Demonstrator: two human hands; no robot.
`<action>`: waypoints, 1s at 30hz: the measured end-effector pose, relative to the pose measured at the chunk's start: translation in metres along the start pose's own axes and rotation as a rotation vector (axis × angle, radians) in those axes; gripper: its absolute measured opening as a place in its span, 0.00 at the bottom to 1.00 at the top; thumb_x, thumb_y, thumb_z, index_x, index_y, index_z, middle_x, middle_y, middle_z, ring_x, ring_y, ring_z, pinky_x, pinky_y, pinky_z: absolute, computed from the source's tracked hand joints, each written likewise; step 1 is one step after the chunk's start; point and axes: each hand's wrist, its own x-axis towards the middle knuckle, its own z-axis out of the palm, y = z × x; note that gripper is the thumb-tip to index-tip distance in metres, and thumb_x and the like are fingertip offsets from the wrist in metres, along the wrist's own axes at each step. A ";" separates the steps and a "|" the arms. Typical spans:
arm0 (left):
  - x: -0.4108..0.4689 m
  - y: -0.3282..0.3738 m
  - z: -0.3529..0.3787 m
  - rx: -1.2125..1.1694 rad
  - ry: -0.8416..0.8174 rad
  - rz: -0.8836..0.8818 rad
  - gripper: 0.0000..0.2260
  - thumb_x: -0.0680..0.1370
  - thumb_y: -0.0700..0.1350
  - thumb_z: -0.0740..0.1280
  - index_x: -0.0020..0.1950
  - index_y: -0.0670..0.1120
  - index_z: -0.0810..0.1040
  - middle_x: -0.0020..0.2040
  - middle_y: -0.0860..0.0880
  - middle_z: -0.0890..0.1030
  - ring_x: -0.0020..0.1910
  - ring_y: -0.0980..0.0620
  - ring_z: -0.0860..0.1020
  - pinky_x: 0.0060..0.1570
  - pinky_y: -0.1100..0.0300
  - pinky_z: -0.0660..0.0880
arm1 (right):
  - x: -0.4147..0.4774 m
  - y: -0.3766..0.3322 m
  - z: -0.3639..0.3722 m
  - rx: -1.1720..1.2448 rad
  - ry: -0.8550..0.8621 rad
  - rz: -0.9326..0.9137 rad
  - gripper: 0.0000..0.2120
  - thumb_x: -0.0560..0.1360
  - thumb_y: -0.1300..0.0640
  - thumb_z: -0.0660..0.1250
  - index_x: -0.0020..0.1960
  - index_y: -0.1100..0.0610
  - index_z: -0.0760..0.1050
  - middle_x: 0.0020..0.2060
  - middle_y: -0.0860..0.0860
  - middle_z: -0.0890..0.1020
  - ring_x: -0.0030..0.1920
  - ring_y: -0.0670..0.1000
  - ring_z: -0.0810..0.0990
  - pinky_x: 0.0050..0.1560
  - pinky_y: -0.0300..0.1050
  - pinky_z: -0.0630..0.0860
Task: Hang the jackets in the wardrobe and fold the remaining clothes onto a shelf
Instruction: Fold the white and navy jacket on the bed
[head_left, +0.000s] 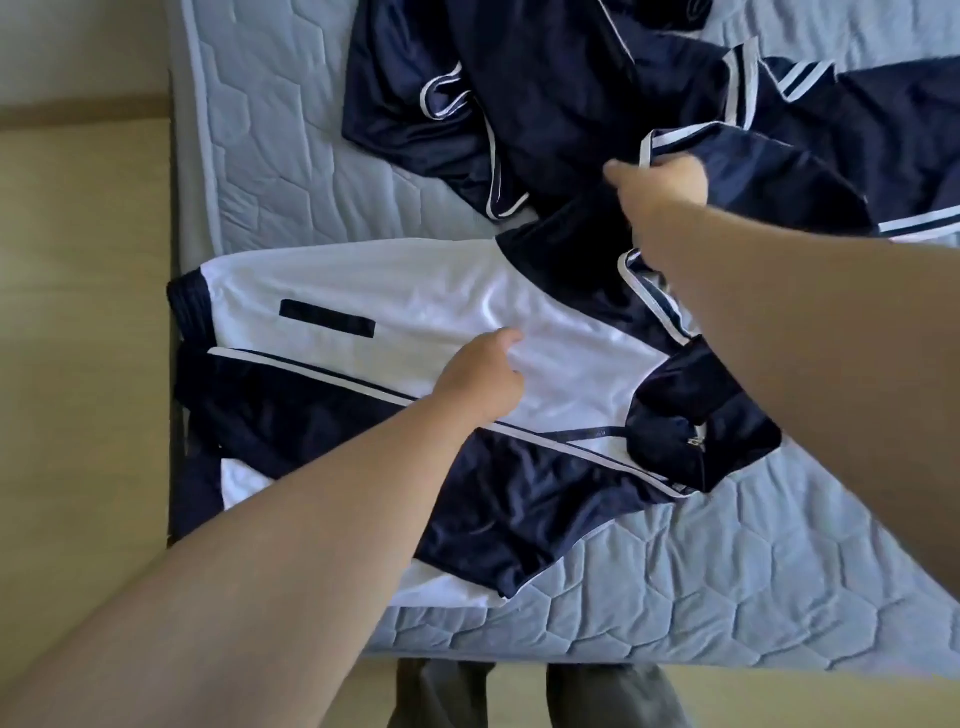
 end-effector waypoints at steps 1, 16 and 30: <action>0.003 -0.001 0.001 -0.017 -0.004 -0.017 0.28 0.79 0.41 0.61 0.79 0.53 0.64 0.77 0.50 0.69 0.67 0.47 0.75 0.59 0.56 0.74 | 0.004 -0.007 -0.001 0.125 -0.049 0.049 0.12 0.71 0.50 0.74 0.50 0.54 0.77 0.44 0.49 0.82 0.45 0.50 0.81 0.56 0.52 0.82; 0.007 0.020 -0.060 -1.021 -0.057 -0.525 0.29 0.75 0.73 0.62 0.61 0.51 0.80 0.56 0.46 0.85 0.54 0.44 0.83 0.56 0.43 0.79 | -0.140 0.118 -0.006 -1.193 -0.777 -0.858 0.23 0.72 0.55 0.64 0.68 0.46 0.72 0.68 0.52 0.67 0.70 0.56 0.66 0.64 0.52 0.66; -0.023 -0.015 -0.022 -0.969 0.006 -0.407 0.16 0.78 0.28 0.59 0.61 0.40 0.77 0.60 0.38 0.81 0.60 0.40 0.80 0.53 0.50 0.81 | -0.082 0.056 0.049 -0.010 -0.113 0.309 0.17 0.74 0.59 0.63 0.63 0.59 0.75 0.47 0.51 0.79 0.48 0.53 0.75 0.43 0.41 0.73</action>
